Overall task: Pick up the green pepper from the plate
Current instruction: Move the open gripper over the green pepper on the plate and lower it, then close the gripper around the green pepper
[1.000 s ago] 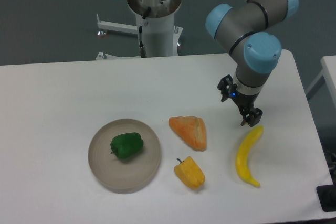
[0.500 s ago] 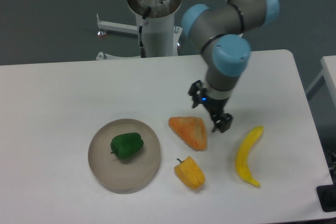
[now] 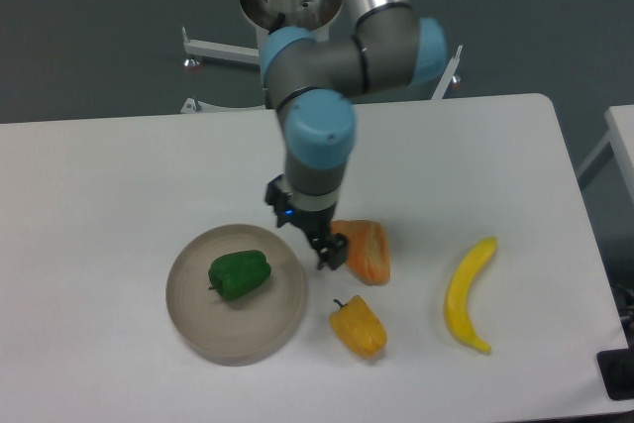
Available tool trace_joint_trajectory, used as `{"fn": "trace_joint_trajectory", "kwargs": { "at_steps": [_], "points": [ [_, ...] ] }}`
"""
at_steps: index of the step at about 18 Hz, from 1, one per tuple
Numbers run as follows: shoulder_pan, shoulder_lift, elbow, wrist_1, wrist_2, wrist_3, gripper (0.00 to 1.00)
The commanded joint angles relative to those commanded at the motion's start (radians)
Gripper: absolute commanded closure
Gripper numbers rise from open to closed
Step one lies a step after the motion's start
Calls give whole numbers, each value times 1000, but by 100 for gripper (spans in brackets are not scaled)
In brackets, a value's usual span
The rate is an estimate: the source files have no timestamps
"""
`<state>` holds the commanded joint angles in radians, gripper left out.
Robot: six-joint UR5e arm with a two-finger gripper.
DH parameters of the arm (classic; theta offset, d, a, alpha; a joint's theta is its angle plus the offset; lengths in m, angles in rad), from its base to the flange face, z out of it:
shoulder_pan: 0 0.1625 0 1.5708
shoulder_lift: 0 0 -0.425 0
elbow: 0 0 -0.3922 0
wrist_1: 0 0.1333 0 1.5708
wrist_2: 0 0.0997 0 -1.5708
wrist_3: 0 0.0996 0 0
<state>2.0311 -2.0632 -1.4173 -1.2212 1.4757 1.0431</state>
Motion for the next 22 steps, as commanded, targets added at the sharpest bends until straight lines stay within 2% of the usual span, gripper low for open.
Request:
{"fn": "trace_joint_trajectory", "kwargs": {
  "at_steps": [4,8,14,16,20,22],
  "points": [
    [-31,-43,-6,97,-2,-8,0],
    [-57,-61,-28,103,0,-8,0],
    [-58,-61,-22,103,-2,-6,0],
    [-60,-81,-12,104,0,-6,2],
    [-60,-100,-5,108,-2,-6,59],
    [-60,-98,-3,108,-2,-5,81]
  ]
}}
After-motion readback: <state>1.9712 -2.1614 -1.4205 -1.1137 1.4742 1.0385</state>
